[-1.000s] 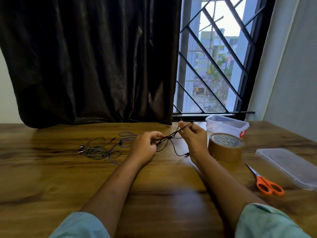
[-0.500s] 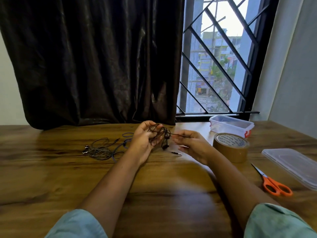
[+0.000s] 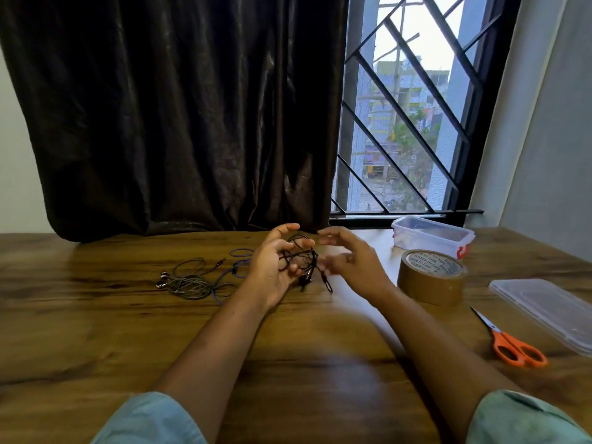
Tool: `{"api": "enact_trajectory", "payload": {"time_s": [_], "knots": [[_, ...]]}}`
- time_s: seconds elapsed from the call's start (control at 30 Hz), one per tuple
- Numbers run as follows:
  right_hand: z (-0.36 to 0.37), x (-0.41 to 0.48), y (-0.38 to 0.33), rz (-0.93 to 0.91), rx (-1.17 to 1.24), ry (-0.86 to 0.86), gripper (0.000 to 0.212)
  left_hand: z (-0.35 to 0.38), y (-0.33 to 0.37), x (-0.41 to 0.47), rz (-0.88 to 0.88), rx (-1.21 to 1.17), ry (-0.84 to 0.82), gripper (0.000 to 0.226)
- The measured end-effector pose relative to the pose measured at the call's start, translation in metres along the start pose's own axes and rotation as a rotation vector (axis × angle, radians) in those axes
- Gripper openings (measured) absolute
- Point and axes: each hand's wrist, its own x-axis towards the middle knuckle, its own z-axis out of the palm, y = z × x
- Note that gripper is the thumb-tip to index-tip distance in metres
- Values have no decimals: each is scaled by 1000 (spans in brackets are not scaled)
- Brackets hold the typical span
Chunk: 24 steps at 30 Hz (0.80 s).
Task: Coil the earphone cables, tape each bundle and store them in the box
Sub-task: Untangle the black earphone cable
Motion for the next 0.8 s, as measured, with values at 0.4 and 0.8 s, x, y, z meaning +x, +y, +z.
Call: {"api": "enact_trajectory", "payload": {"time_s": [0.4,0.8], "knots": [[7,-3,-8,77,118,-46,12,-8,-11,6,378,799,117,34],[7,-3,-19,194,500,28,15,11,-13,-1,278,503,5,3]]}}
